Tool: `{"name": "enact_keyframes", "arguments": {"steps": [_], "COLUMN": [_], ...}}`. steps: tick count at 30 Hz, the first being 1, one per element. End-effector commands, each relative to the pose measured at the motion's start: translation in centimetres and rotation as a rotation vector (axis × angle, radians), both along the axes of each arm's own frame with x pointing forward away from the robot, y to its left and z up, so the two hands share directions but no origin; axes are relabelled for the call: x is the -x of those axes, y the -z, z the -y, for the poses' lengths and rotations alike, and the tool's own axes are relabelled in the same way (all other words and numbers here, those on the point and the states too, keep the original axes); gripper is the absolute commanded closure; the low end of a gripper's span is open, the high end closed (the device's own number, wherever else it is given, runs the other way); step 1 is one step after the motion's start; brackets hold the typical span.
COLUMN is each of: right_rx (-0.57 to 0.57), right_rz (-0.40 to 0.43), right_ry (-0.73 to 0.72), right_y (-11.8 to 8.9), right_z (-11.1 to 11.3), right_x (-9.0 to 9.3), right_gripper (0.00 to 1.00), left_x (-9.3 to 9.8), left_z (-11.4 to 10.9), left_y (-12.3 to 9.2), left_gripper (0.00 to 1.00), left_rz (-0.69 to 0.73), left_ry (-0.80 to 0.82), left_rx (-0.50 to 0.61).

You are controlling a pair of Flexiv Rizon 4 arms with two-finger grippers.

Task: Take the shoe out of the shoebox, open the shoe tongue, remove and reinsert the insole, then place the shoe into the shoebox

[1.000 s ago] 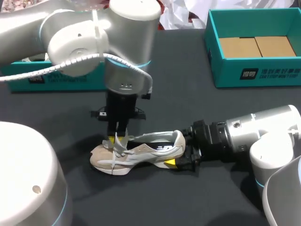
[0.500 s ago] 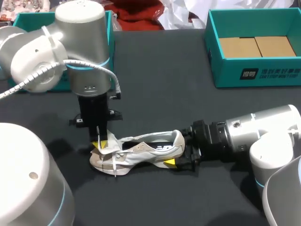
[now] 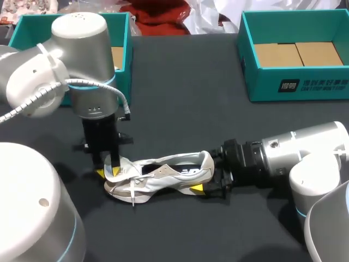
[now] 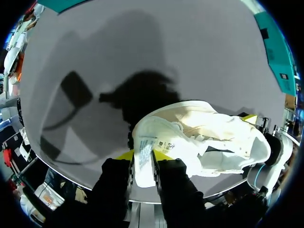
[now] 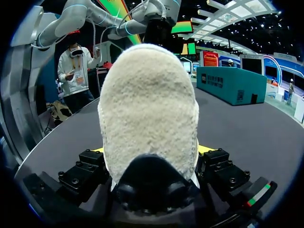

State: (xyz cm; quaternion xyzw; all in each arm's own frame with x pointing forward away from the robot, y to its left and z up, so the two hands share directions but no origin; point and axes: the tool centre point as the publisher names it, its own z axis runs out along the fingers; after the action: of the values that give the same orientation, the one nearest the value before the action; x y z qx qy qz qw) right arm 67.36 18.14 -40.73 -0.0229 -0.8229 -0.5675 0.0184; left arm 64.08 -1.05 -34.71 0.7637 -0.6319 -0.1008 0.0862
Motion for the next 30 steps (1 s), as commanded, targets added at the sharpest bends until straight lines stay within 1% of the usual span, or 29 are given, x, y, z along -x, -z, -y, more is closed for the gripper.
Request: {"name": "enact_keyframes", "arguments": {"steps": [1,4,10,15,20,26,30], "right_rx": [0.003,0.003,0.003,0.003,0.003,0.003,0.003], "right_rz": [0.000,0.000,0.000,0.000,0.000,0.000,0.000], "right_ry": [0.002,0.002,0.002,0.002,0.002,0.002,0.002], "right_y": [0.1,0.1,0.1,0.1,0.1,0.1,0.1], "right_z": [-0.1,-0.1,-0.1,-0.1,-0.1,-0.1,-0.1], "right_x": [0.0,0.0,0.0,0.0,0.0,0.0,0.0], "right_gripper": [1.00,1.00,1.00,1.00,1.00,1.00,1.00], "left_x": [0.0,-0.1,-0.1,-0.2,-0.2,-0.3,-0.4], "left_z": [0.0,-0.3,-0.5,-0.7,-1.0,-0.8,-0.3], "left_y": [-0.5,-0.5,0.3,0.6,0.2,-1.9,-4.3], "left_gripper": [0.63,0.58,0.53,0.52,0.51,0.51,0.52], "left_rz": [0.010,0.016,0.011,0.006,0.019,0.062,0.094], "left_ry": [0.011,0.015,0.042,0.055,0.063,0.078,0.116], "left_rx": [-0.049,-0.082,-0.179,-0.216,-0.240,-0.184,-0.104]}}
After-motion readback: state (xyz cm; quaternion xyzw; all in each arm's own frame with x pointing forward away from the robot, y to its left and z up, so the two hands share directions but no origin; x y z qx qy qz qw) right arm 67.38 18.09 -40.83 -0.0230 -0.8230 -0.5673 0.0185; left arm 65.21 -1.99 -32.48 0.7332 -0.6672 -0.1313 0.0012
